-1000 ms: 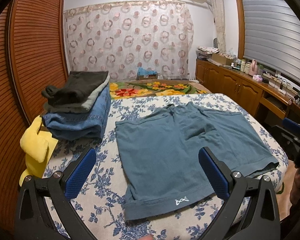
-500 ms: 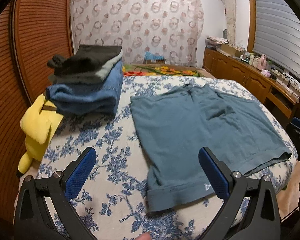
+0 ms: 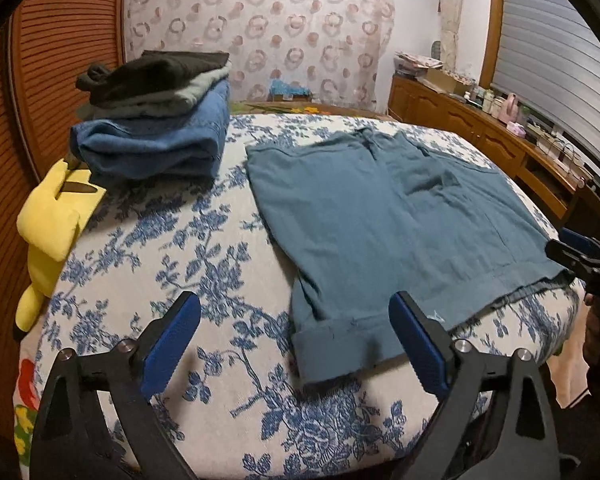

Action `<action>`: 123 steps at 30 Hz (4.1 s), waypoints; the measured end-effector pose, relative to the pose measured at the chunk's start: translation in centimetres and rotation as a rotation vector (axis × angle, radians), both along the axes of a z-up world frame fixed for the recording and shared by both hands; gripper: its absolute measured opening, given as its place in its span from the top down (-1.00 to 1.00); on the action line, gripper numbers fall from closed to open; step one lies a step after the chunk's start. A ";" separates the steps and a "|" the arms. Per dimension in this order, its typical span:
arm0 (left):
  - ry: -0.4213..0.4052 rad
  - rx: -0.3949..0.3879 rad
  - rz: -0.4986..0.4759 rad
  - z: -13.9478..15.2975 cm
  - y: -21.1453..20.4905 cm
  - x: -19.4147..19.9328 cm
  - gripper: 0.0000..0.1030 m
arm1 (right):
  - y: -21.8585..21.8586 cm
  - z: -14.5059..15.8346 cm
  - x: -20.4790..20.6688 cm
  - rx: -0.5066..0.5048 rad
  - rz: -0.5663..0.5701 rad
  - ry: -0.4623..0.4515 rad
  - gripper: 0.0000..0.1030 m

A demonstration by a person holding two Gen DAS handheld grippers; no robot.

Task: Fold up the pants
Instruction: 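Lower the left tool to a leg hem of the teal shorts and close, then lift the held leg with the left tool, fold it over, open, then lower the right tool onto the shorts' hem edge and close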

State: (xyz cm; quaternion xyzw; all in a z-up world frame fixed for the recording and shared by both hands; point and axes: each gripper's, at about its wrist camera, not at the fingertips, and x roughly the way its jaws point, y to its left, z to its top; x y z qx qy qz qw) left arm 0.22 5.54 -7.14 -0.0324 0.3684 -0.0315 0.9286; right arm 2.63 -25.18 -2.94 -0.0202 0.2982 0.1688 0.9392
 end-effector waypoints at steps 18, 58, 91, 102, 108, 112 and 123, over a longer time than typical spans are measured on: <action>0.047 -0.028 -0.020 -1.1 0.4 -0.5 -0.85 | -1.2 0.7 -1.5 -0.015 0.016 0.065 -1.00; -0.087 -0.063 -0.348 7.8 -9.3 3.6 0.84 | -1.9 2.7 0.0 0.001 0.014 -0.003 -0.69; -0.032 -0.028 -0.475 6.5 -17.6 8.3 -0.62 | -3.7 2.6 -1.2 0.035 -0.084 -0.017 -0.43; 0.048 -0.028 -0.385 2.8 -12.9 7.6 -0.62 | -3.3 2.6 -0.1 0.034 -0.039 -0.016 -0.37; 0.045 -0.032 -0.327 1.8 -10.4 6.4 -0.62 | -2.2 2.5 1.2 0.035 0.008 -0.006 -0.19; 0.023 -0.022 -0.292 1.6 -9.4 5.9 -0.48 | -1.4 2.5 2.3 0.038 0.041 0.003 -0.10; 0.036 -0.049 -0.264 0.8 -7.9 5.6 -0.04 | -0.6 1.7 5.4 0.034 0.109 0.071 -0.01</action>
